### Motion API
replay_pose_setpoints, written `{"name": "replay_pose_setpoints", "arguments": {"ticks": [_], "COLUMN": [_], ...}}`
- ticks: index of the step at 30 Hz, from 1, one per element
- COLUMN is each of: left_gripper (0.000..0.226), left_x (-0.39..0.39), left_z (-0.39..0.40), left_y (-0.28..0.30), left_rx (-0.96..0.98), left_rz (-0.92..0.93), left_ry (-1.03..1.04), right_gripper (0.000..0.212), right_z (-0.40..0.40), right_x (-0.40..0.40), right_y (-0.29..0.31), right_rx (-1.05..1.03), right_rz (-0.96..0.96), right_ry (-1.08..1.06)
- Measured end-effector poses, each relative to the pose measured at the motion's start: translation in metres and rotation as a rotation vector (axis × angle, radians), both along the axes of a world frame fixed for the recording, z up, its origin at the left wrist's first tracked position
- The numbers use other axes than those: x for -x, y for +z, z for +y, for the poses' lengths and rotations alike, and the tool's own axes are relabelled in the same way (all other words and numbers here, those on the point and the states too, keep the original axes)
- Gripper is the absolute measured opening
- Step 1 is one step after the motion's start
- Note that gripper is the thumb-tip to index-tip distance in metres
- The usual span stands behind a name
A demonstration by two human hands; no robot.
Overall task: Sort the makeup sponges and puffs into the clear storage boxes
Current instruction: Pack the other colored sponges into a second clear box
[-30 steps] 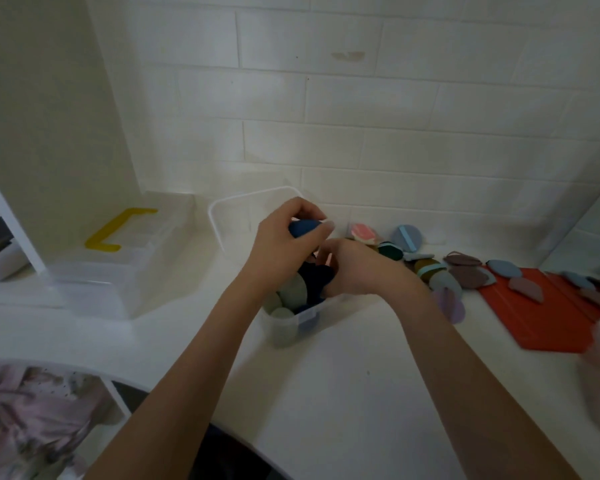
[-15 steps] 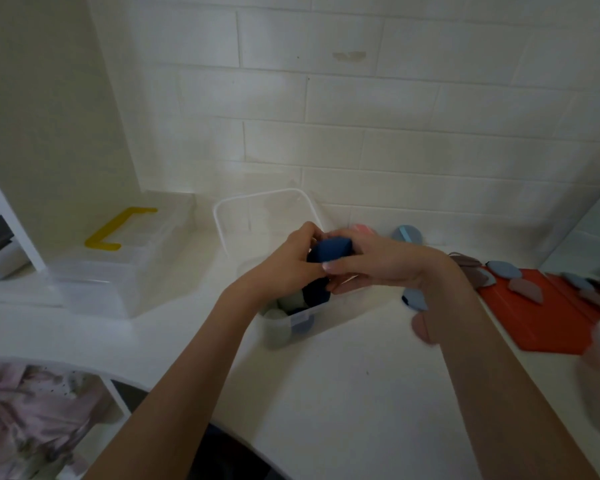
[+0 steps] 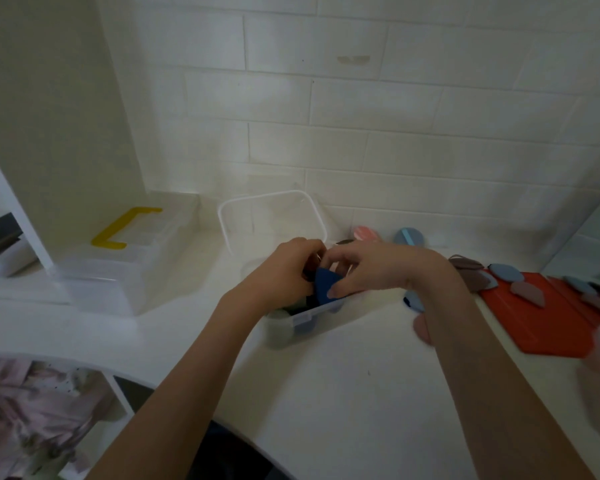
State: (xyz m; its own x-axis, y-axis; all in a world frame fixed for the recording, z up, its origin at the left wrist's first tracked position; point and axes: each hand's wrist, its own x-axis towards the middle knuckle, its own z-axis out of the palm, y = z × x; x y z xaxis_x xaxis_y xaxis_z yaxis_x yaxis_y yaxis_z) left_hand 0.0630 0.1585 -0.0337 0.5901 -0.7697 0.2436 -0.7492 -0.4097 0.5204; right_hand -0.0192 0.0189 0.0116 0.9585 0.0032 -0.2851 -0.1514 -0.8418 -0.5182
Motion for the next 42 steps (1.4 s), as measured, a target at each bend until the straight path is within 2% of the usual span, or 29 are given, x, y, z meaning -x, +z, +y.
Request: {"name": "replay_pose_setpoints", "arguments": {"ticks": [2,6,9,13,16,19,21,23,25,28,31,33,38,40,42], "left_gripper": [0.022,0.020,0.014,0.012,0.012,0.014,0.016,0.006,0.007,0.015,0.017,0.019,0.034,0.034,0.034], "left_x": [0.000,-0.002,-0.003,0.000,0.000,-0.001,0.000,0.001,0.001,0.002,0.004,0.006,0.002,0.000,0.000], "left_z": [0.000,0.000,-0.002,0.000,0.001,0.000,0.000,0.000,0.001,0.004,0.006,0.007,0.010,0.012,0.011], "left_y": [-0.001,-0.004,-0.005,-0.005,-0.005,-0.006,-0.006,-0.006,-0.007,-0.005,-0.003,-0.001,-0.003,-0.004,-0.004], "left_rx": [-0.013,-0.050,-0.054,-0.051,-0.055,-0.061,-0.062,-0.064,-0.049,-0.005,0.058,0.123,0.462,0.519,0.518], "left_rz": [-0.032,-0.076,-0.090,-0.087,-0.078,-0.072,-0.069,-0.076,-0.067,-0.026,0.024,0.068,0.212,0.239,0.248], "left_ry": [0.010,0.028,0.037,0.029,0.038,0.043,0.032,0.025,0.022,0.029,0.036,0.053,0.192,0.225,0.229], "right_gripper": [0.022,0.020,0.027,0.032,0.027,0.012,0.016,0.024,0.022,0.019,0.018,0.024,0.026,0.024,0.027], "right_z": [0.005,0.015,0.022,0.017,0.016,0.023,0.036,0.047,0.049,0.031,0.017,0.017,0.025,0.024,0.020], "right_x": [-0.002,-0.006,-0.013,-0.007,0.001,-0.004,-0.012,-0.019,-0.021,-0.014,-0.008,-0.010,-0.011,-0.011,-0.010], "right_y": [0.000,-0.004,-0.010,-0.001,0.008,0.001,-0.010,-0.019,-0.021,-0.008,0.005,0.004,-0.005,-0.003,-0.002], "right_rx": [0.145,0.218,0.318,0.322,0.205,0.330,0.401,0.468,0.506,0.375,0.128,0.113,0.119,0.164,0.113], "right_rz": [-0.056,-0.079,-0.052,0.032,0.049,0.003,-0.009,-0.057,-0.052,0.011,-0.082,-0.169,-0.053,-0.071,-0.042], "right_ry": [0.017,0.003,0.011,-0.008,-0.032,-0.040,-0.094,-0.163,-0.163,-0.180,-0.398,-0.447,-0.356,-0.305,-0.298]}}
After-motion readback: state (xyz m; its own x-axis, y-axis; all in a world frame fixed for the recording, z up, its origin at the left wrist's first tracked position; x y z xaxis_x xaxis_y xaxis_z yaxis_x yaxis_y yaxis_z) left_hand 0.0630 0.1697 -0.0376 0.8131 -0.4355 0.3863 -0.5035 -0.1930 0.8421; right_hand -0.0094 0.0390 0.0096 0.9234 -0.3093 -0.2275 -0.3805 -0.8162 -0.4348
